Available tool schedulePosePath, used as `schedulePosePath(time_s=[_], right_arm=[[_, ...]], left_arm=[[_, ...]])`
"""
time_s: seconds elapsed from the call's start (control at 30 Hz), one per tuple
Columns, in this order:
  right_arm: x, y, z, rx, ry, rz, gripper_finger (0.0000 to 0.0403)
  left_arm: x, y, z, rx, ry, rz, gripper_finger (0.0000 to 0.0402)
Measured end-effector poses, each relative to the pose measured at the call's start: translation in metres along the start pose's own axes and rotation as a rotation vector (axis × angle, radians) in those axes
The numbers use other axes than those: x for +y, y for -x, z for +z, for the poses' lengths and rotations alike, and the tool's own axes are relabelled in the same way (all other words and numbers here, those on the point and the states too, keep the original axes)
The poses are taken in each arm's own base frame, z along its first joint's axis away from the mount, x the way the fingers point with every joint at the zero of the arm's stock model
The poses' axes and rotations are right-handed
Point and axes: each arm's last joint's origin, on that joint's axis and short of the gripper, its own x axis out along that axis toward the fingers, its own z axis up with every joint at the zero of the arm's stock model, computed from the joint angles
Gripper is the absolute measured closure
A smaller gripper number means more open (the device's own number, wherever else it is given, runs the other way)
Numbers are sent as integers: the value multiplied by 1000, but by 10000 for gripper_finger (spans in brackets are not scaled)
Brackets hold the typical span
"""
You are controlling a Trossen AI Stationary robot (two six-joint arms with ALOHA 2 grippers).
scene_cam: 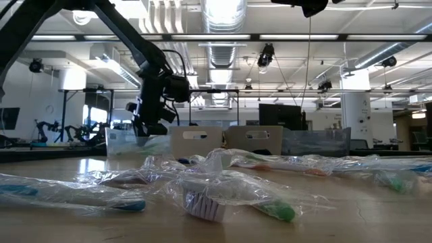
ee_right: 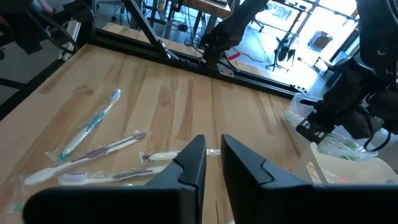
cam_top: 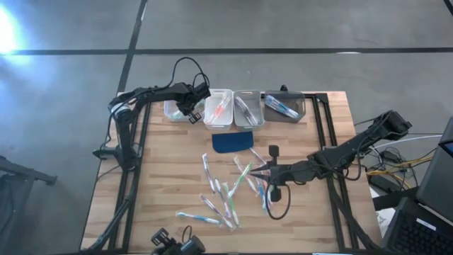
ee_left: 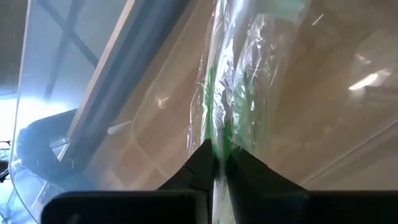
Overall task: Pick & Place Toothbrushes
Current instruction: Put the green toothbrush into the transparent bin, then put the blue toothbrush into the transparent black bin
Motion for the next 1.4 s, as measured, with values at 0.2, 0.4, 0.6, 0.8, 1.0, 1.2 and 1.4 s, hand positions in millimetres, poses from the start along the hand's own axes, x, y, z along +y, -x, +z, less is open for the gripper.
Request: schedulePosePath(time_s=[0.2, 0.4, 0.6, 0.8, 1.0, 1.2, 1.4], right_arm=[[0, 0, 0, 0, 0, 0, 346], [0, 0, 0, 0, 0, 0, 339], [0, 0, 0, 0, 0, 0, 342], [0, 0, 0, 1, 0, 0, 361], [0, 0, 0, 2, 1, 0, 376], [0, 0, -1, 6, -2, 0, 369], [0, 0, -2, 20, 3, 2, 355]], left_arm=[[1, 1, 1, -5, -9, 0, 333], [2, 3, 2, -6, -17, 2, 289], [5, 11, 4, 12, -28, 3, 249], [13, 27, 3, 64, -49, 4, 235], [19, 43, 3, 110, -18, 7, 234], [20, 61, 5, 121, -30, 8, 234], [10, 82, 4, 132, -77, 8, 234]])
